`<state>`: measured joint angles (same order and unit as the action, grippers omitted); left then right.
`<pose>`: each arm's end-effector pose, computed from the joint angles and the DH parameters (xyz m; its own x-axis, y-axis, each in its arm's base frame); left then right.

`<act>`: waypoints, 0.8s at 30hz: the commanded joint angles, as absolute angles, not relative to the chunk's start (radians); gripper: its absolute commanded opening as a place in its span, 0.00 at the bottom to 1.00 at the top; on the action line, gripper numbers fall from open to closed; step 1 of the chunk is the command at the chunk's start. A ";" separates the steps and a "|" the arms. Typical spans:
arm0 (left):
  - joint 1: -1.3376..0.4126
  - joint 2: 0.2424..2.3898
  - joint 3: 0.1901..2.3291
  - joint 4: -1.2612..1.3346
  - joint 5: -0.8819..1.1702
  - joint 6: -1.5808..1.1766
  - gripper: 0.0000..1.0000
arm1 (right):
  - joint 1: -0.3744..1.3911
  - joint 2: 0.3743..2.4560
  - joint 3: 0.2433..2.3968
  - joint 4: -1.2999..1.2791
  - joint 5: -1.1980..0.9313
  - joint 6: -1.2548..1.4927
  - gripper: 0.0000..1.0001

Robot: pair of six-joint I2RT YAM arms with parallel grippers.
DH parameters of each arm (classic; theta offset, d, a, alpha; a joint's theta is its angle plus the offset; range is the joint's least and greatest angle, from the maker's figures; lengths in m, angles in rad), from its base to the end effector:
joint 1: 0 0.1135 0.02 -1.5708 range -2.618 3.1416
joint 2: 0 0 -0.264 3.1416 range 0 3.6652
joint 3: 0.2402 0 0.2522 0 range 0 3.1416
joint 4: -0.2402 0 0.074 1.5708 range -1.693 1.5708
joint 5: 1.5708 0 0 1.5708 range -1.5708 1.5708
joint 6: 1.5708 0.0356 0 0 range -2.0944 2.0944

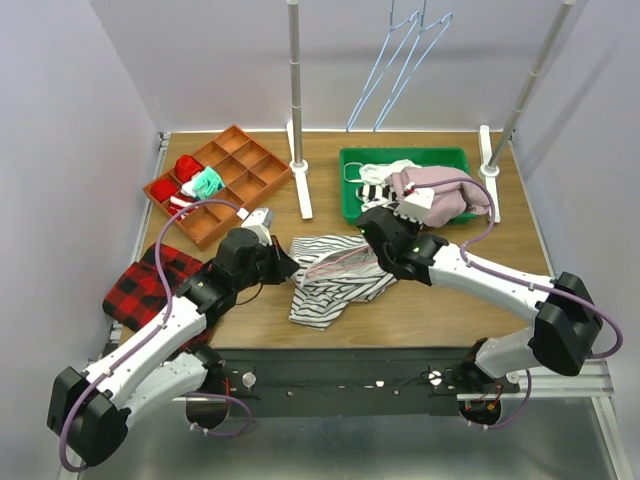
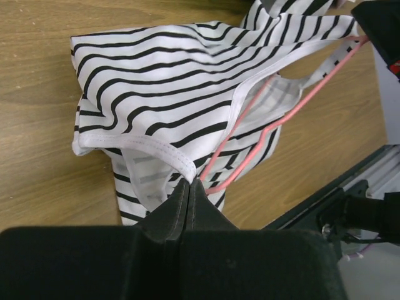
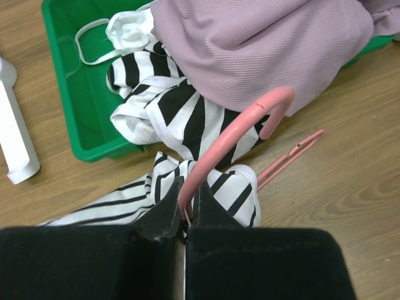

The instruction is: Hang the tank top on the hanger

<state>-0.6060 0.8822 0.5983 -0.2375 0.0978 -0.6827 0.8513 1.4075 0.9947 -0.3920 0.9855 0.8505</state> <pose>0.1617 -0.1163 0.2518 -0.7192 -0.2655 -0.6421 0.2355 0.7762 -0.5848 0.2137 0.1989 0.2632 -0.3393 0.2428 -0.9088 0.3341 0.9342 0.1248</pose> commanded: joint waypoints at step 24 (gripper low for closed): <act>-0.575 0.842 0.566 -0.071 0.239 -0.964 0.00 | 0.854 1.436 1.069 -0.457 0.970 0.957 0.01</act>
<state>-0.5816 0.8005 0.5728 -0.0895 0.2729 -0.9737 0.8516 1.4437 1.0359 -0.4541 1.0252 0.9161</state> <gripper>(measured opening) 0.008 0.069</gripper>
